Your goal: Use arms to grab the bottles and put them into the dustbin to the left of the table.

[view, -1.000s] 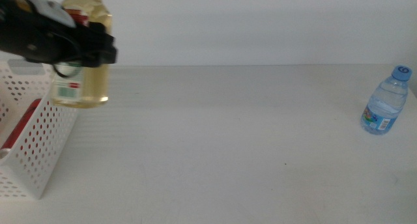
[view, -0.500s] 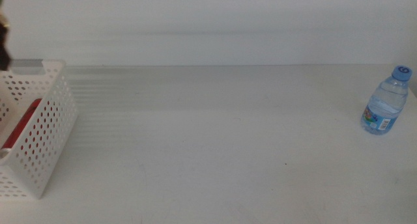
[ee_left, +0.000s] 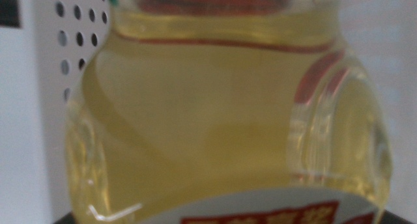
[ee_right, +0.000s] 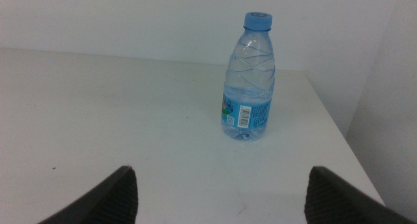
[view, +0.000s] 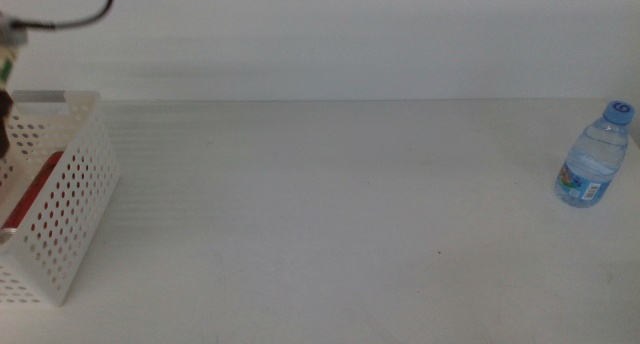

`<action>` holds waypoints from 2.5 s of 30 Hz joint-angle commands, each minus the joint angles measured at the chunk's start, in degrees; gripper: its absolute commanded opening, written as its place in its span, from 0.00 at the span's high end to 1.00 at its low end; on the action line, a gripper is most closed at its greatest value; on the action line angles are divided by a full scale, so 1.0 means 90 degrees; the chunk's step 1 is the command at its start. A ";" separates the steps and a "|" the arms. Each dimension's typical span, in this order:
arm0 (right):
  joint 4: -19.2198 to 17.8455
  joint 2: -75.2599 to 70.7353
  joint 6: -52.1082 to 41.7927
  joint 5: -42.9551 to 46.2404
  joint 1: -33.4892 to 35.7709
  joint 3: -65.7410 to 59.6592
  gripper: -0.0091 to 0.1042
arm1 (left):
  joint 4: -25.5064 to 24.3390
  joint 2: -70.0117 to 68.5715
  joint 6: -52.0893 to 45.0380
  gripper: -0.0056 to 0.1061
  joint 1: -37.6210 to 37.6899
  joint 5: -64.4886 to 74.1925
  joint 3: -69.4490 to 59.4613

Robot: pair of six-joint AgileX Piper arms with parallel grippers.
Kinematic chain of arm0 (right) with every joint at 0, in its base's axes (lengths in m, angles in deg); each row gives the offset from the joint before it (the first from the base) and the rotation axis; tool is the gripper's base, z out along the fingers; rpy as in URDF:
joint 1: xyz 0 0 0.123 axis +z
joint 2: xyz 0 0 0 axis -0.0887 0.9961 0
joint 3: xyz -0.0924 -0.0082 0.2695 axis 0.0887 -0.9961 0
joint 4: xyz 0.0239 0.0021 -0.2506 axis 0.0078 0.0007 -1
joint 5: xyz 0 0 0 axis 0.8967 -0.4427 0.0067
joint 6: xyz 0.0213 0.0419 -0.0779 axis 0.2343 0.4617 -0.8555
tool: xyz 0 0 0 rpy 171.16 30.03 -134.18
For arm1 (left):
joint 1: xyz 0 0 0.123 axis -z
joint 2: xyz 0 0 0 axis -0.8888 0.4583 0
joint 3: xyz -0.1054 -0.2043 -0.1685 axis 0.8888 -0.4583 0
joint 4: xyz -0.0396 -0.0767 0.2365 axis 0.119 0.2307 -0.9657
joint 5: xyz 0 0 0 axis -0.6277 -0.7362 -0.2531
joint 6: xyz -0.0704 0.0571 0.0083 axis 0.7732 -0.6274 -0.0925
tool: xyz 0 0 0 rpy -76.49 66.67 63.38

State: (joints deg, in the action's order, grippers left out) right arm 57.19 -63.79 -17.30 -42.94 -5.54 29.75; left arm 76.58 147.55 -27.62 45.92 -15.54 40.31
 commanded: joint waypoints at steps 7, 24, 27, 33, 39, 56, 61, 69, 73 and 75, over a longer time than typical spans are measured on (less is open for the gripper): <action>-0.0044 -0.0170 -0.0036 0.0488 -0.0035 0.0043 0.33 | -0.0337 0.0507 0.0155 0.99 0.0001 -0.0101 0.0278; -0.0044 -0.0170 -0.0036 0.0488 -0.0035 0.0043 0.33 | -0.0342 0.0859 0.0176 0.26 0.0001 0.0062 0.0245; -0.0044 -0.0170 -0.0036 0.0488 -0.0035 0.0043 0.33 | -0.0435 0.0859 0.0217 0.14 0.0024 0.0334 0.0275; -0.0044 -0.0170 -0.0036 0.0488 -0.0035 0.0043 0.33 | -0.0592 0.0435 0.1011 0.14 0.0229 0.0337 0.0330; -0.0044 -0.0170 -0.0036 0.0488 -0.0035 0.0043 0.33 | -0.0163 -0.0614 0.1504 0.14 0.0551 0.0139 0.0078; -0.0044 -0.0170 -0.0036 0.0488 -0.0035 0.0043 0.33 | -0.0158 -0.2912 0.1926 0.14 0.3134 -0.0570 -0.0260; -0.0044 -0.0170 -0.0036 0.0488 -0.0035 0.0043 0.33 | -0.0095 -0.3890 0.1920 0.14 0.3815 -0.2422 -0.1580; -0.0044 -0.0170 -0.0036 0.0488 -0.0035 0.0043 0.33 | 0.0537 -0.5527 0.1926 0.14 0.4160 -0.5007 -0.4371; -0.0044 -0.0170 -0.0036 0.0488 -0.0035 0.0043 0.33 | 0.0878 -0.6202 0.1926 0.14 0.4183 -0.5854 -0.5655; -0.0044 -0.0170 -0.0036 0.0488 -0.0035 0.0043 0.33 | 0.1017 -0.6557 0.1926 0.14 0.4212 -0.6172 -0.6176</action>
State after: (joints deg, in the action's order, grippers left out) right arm 57.19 -63.79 -17.30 -42.94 -5.54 29.75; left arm 83.62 91.27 -10.92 83.33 -63.61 -13.93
